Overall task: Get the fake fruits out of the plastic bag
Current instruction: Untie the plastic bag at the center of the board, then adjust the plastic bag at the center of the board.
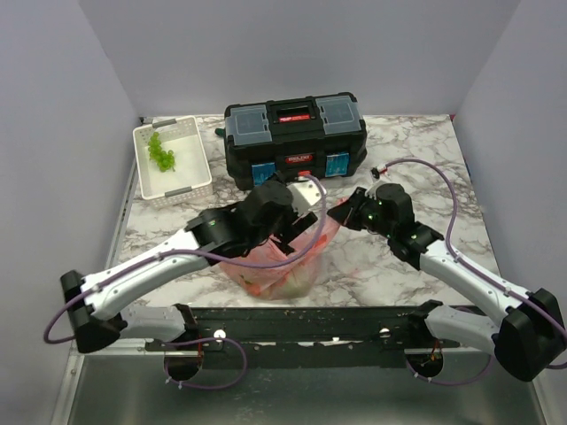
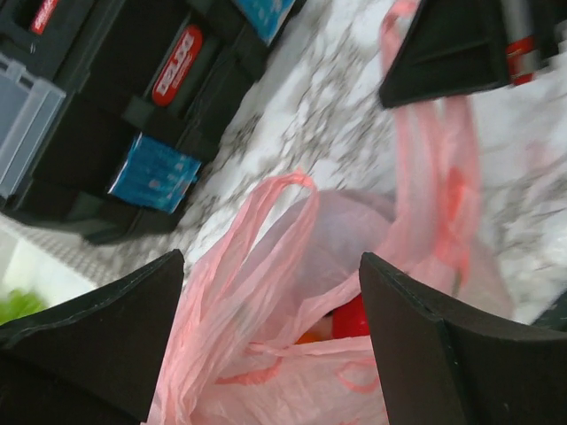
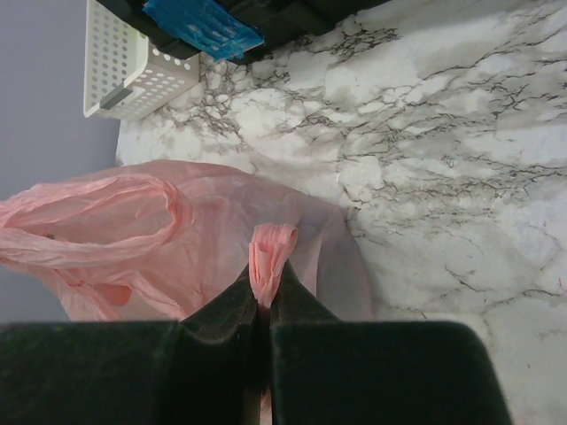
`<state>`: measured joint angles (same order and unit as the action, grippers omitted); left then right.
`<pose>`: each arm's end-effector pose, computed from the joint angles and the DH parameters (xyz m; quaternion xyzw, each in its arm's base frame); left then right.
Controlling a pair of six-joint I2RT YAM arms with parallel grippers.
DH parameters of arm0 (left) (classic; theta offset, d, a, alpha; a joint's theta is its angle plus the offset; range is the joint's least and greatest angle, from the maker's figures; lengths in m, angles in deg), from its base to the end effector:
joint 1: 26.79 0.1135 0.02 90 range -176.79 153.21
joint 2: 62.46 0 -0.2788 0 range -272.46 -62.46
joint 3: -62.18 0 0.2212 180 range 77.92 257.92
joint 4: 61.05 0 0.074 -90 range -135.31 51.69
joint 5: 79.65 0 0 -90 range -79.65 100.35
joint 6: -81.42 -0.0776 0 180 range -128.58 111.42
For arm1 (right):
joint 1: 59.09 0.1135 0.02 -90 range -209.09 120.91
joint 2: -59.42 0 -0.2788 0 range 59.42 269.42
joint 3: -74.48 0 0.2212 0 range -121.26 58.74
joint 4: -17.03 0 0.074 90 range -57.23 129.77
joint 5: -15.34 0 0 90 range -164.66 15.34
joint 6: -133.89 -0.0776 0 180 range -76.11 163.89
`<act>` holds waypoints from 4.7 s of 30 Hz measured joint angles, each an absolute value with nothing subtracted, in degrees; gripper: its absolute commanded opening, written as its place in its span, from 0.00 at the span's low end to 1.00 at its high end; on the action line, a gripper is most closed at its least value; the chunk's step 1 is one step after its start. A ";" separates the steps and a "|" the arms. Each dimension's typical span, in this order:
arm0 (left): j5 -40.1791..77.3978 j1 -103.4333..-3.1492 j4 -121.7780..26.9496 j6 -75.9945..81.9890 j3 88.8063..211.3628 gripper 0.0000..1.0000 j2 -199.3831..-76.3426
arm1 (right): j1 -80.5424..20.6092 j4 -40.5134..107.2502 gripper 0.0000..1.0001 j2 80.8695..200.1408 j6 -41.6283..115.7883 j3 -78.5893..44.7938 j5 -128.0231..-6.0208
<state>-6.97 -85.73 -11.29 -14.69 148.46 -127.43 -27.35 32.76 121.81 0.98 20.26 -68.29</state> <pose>0.1427 -0.1922 0.3760 0.3917 0.7576 -0.1092 0.5106 0.2063 0.1377 0.2679 0.0513 0.8359 0.3672 0.4048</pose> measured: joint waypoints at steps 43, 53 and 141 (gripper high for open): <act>-28.24 -79.57 -8.78 -12.66 163.98 0.00 -138.38 | -27.35 40.50 0.01 116.77 2.73 21.15 -80.75; -8.59 -67.81 -4.03 0.56 184.85 0.00 -148.82 | -29.03 57.59 0.01 128.24 10.40 -3.94 -93.71; 10.42 -55.52 -18.72 8.63 139.45 0.00 -120.87 | -9.21 32.35 0.47 135.32 1.02 27.05 -74.15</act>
